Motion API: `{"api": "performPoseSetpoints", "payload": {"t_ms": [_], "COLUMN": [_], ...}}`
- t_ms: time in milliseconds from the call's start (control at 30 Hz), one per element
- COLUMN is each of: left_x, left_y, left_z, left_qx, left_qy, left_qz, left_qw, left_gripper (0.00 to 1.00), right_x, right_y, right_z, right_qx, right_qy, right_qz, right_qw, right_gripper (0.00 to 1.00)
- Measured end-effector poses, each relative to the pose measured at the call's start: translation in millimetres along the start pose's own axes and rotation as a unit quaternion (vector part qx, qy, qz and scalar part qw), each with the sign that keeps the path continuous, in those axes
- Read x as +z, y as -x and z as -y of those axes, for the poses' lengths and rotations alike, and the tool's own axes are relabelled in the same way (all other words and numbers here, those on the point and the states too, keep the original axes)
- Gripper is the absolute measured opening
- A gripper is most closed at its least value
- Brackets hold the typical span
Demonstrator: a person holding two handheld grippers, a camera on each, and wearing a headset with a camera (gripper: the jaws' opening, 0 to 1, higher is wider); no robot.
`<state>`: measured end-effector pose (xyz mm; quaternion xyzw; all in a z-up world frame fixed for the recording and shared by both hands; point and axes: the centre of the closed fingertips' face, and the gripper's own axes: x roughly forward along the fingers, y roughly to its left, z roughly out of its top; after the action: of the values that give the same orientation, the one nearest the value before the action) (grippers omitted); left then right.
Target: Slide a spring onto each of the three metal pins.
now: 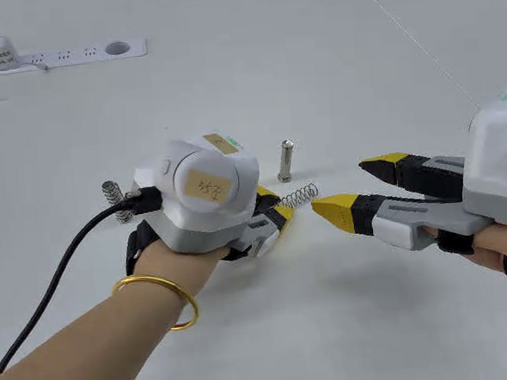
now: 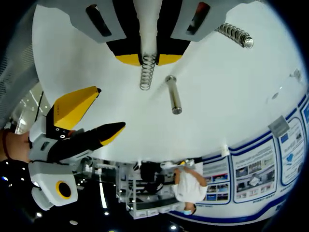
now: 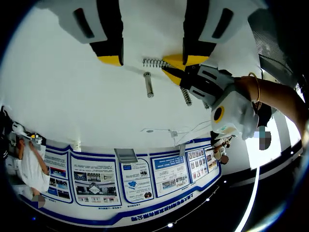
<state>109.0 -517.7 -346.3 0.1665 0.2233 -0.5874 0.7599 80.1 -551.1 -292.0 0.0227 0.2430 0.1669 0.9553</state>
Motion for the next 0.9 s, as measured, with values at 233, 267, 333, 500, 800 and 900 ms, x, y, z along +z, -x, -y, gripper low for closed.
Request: {"api": "performPoseSetpoints", "payload": {"t_ms": [233,267,333,500,800,900], "left_x": [-0.7,-0.1,1.5,6.0,14.1,17.3], "left_y": [3.1,4.2,6.1,11.2,31.4,39.1], "left_z": [1.2,1.5,2.1,4.6,6.0,5.6], "left_qx": [0.002,0.002,0.004,0.006,0.017,0.023], "left_qy": [-0.007,-0.007,-0.006,-0.005,0.011,0.015], "left_qz": [0.001,0.004,0.009,0.021,0.052,0.065], "left_qw": [1.0000,1.0000,0.9999,0.9998,0.9984,0.9975], "left_gripper": [0.10,0.10,0.10,0.10,0.10,0.10], "right_x": [1.8,2.0,2.4,6.5,16.4,19.3], "right_y": [1.3,1.5,1.8,2.5,3.1,2.4], "right_z": [0.9,1.1,1.2,-0.2,-3.5,-7.3], "right_qx": [-0.003,-0.004,-0.005,-0.004,0.000,0.005], "right_qy": [-0.005,-0.007,-0.011,-0.022,-0.053,-0.059], "right_qz": [0.001,0.001,0.001,0.007,0.021,0.021], "right_qw": [1.0000,1.0000,0.9999,0.9997,0.9984,0.9980], "right_gripper": [0.50,0.50,0.50,0.49,0.43,0.41]}}
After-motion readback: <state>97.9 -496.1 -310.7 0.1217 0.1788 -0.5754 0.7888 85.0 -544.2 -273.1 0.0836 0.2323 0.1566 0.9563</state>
